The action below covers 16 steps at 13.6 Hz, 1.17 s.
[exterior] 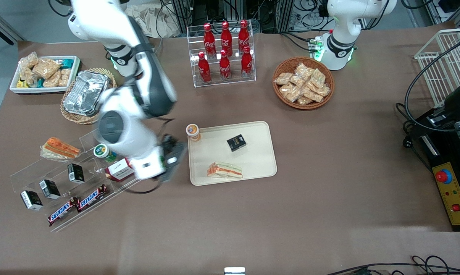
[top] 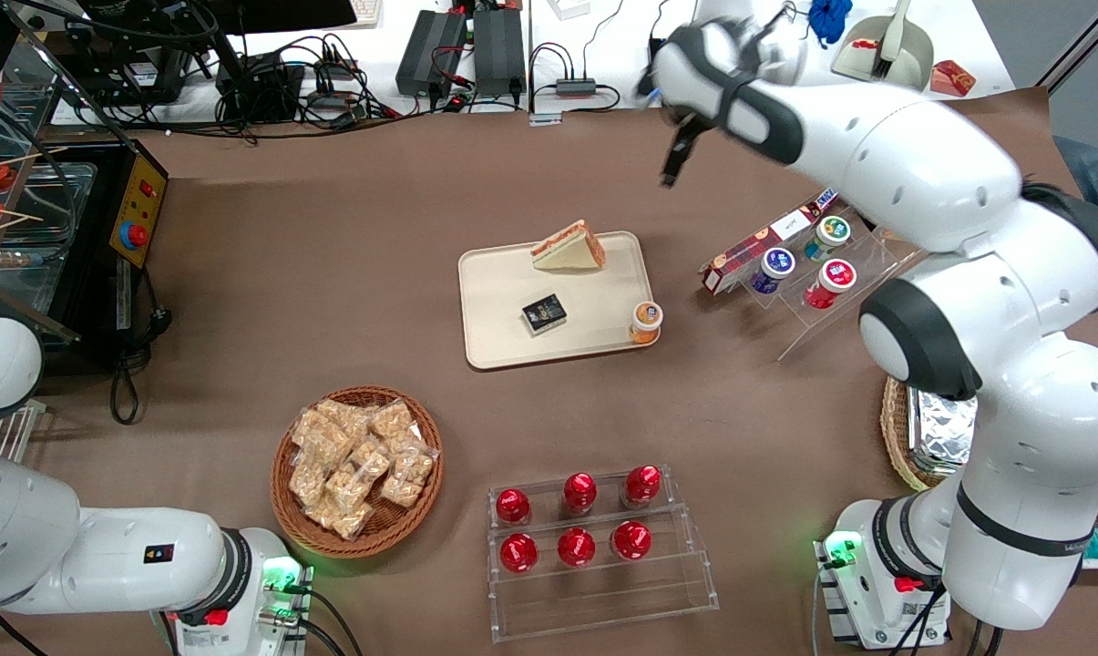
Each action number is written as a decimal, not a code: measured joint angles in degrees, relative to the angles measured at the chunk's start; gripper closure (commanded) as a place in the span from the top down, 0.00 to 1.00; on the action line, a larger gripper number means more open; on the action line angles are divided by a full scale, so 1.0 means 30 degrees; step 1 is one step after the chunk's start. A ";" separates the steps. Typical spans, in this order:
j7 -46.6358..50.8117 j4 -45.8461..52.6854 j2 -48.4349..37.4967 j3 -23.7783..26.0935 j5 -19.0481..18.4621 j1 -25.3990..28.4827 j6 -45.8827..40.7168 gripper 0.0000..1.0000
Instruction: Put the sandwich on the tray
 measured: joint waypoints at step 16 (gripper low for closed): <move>1.0647 0.0089 -0.7539 -0.2717 -0.5538 -0.3791 -0.8333 1.00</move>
